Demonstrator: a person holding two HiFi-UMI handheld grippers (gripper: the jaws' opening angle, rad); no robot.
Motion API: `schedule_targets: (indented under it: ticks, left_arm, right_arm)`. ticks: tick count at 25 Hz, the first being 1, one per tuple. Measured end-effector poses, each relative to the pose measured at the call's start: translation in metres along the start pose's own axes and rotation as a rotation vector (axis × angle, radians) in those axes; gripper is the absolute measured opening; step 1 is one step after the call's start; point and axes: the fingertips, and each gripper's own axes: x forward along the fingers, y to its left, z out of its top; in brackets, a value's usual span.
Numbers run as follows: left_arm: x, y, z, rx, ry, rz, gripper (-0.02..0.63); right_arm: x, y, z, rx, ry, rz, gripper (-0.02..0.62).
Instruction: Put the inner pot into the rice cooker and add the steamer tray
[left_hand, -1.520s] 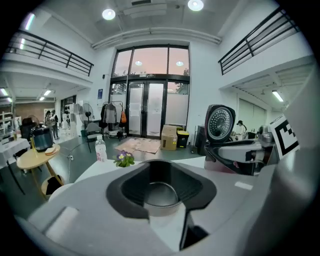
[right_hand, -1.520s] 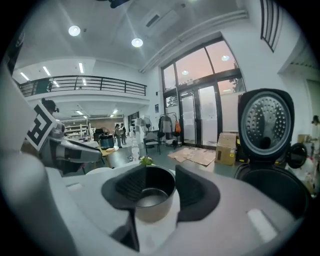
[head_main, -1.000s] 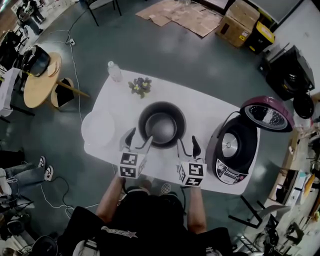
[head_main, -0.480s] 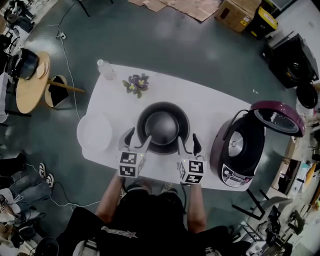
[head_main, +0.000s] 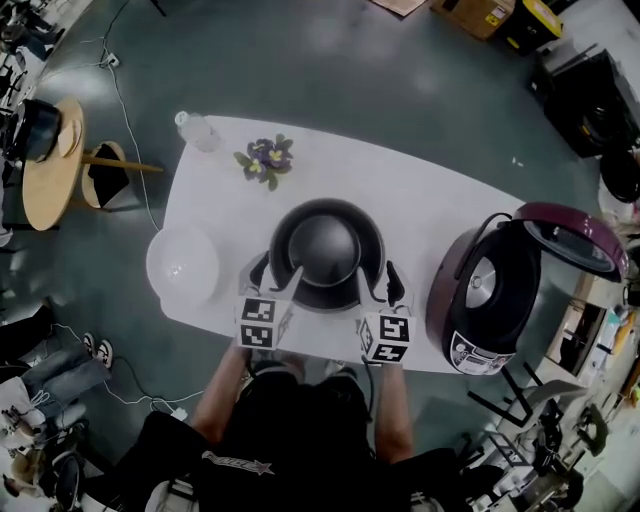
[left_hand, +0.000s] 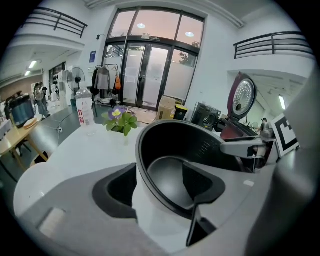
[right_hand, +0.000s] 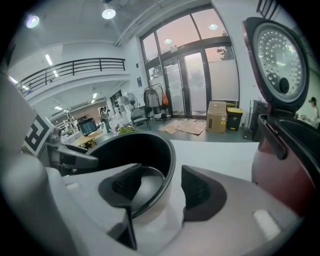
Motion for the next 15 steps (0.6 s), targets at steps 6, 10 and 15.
schedule_targets:
  ticks: [6,10,15]
  left_arm:
    - [0.004,0.008,0.001,0.006,-0.001,0.061,0.189]
    - [0.004,0.010,-0.001,0.002,-0.003,0.085,0.143]
    - [0.003,0.011,0.000,-0.004,0.007,0.098,0.133]
  right_arm:
    - [0.004,-0.002,-0.002,-0.047,0.009,-0.020,0.186]
    - [0.003,-0.007,-0.004,-0.081,0.003,-0.058,0.123]
    - [0.004,-0.008,-0.002,-0.076,0.008,-0.076,0.114]
